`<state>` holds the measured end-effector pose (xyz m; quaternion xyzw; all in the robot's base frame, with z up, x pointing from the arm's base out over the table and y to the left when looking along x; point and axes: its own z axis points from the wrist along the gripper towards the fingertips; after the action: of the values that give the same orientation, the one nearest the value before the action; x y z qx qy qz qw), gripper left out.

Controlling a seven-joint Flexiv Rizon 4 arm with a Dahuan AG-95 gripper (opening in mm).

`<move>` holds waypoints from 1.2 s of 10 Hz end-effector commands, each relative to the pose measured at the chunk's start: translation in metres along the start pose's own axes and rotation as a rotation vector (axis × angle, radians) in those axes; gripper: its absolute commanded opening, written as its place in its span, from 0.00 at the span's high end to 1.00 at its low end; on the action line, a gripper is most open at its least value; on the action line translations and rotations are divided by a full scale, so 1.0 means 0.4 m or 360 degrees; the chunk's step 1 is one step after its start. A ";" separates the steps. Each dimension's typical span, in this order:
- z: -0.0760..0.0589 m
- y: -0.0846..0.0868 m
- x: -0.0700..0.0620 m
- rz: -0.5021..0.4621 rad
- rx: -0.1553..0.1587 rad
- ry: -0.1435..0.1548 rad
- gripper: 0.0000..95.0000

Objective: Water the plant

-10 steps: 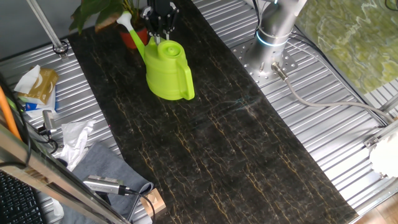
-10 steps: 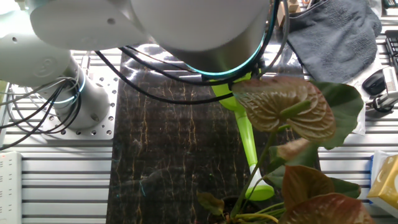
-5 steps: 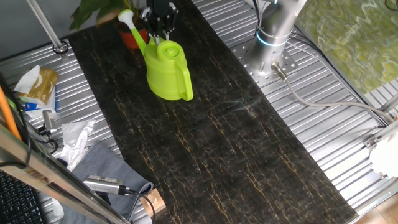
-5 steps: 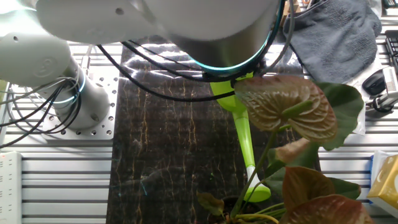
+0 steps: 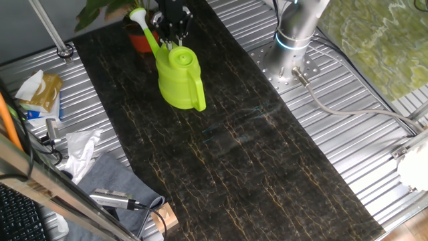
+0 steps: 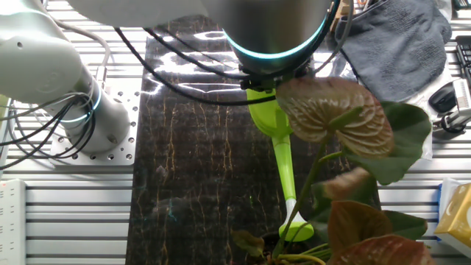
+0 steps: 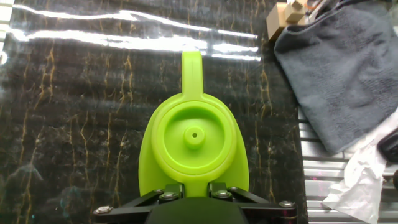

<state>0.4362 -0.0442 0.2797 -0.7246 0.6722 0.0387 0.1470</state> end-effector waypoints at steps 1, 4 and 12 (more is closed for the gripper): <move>-0.031 -0.001 0.000 -0.0003 -0.0002 0.0000 1.00; -0.031 -0.001 0.000 -0.0018 0.0008 -0.0017 1.00; -0.031 -0.001 0.000 -0.0057 0.0024 -0.0046 1.00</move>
<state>0.4345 -0.0473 0.2912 -0.7349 0.6568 0.0421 0.1638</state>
